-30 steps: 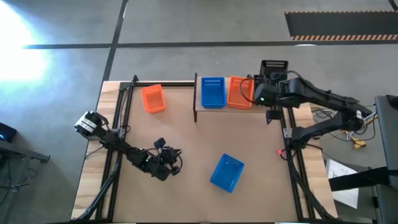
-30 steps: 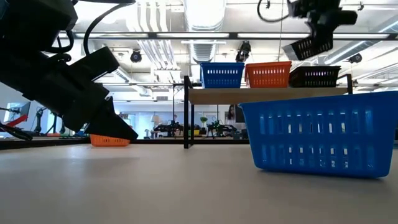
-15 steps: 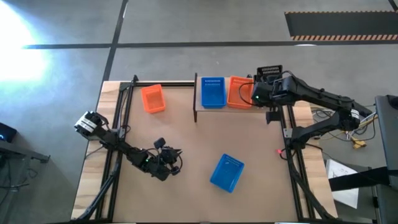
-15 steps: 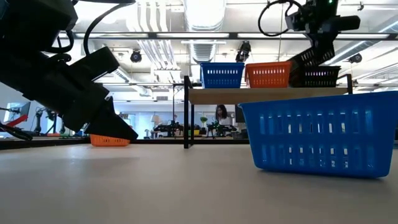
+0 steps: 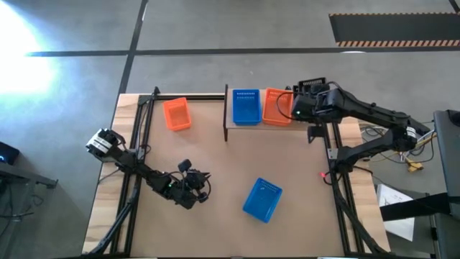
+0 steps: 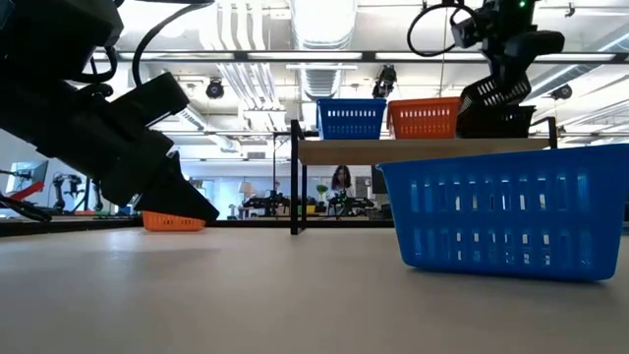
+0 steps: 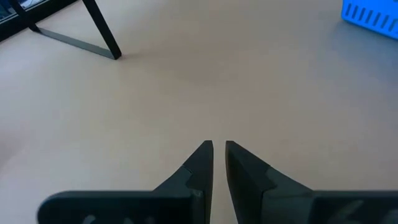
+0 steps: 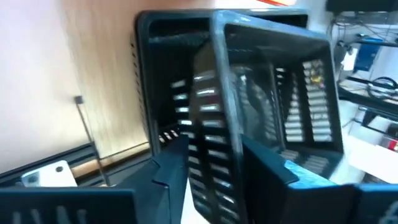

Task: Stack baskets on shelf by color
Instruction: Stack the black bin on top of the black bin on the shelf, then adjust the orange bin

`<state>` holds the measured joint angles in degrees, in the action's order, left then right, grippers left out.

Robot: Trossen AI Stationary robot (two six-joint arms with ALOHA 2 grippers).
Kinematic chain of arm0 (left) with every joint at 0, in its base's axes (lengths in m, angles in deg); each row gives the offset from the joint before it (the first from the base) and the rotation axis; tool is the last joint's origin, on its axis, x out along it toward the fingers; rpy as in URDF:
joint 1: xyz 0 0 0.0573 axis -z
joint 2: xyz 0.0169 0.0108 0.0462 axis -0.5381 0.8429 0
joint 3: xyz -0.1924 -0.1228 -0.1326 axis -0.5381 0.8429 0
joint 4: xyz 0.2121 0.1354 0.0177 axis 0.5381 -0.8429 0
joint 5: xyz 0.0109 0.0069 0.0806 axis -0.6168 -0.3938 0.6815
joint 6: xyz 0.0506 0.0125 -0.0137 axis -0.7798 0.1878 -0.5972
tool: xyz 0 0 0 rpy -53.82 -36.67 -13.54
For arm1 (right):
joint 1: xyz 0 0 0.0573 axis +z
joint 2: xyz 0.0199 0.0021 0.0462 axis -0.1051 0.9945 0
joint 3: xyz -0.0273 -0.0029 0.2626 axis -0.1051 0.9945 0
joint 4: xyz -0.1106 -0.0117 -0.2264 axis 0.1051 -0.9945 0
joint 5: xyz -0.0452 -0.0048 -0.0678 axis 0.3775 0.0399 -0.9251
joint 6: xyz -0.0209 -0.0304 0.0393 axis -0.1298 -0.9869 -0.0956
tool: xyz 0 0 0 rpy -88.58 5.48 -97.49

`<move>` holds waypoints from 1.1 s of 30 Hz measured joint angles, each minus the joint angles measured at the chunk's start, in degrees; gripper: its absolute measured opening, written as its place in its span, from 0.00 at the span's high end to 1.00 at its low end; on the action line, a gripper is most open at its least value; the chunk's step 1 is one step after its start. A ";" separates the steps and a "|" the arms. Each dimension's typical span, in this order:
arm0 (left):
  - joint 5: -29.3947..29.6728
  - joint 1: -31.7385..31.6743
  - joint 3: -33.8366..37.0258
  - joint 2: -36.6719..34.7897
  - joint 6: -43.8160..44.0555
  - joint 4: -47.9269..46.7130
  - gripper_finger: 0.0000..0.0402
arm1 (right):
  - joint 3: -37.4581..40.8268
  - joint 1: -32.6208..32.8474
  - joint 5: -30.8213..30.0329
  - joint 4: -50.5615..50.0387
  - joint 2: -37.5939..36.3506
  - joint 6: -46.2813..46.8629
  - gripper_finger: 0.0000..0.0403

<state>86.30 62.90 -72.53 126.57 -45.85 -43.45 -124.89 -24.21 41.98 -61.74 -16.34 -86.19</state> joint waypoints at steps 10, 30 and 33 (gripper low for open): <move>0.00 0.00 0.00 0.00 -0.04 -0.04 0.93 | 0.00 0.02 2.92 1.81 -3.17 1.93 0.68; 0.00 0.00 -0.24 0.00 -0.07 0.02 0.93 | 0.11 0.02 3.88 4.78 -4.95 12.60 0.69; 0.00 0.00 -0.22 0.00 -0.05 0.08 0.93 | 0.11 0.02 3.89 4.90 -5.07 15.81 0.65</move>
<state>86.30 62.90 -72.75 126.57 -45.90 -43.37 -124.78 -24.19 45.87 -56.84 -21.41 -70.38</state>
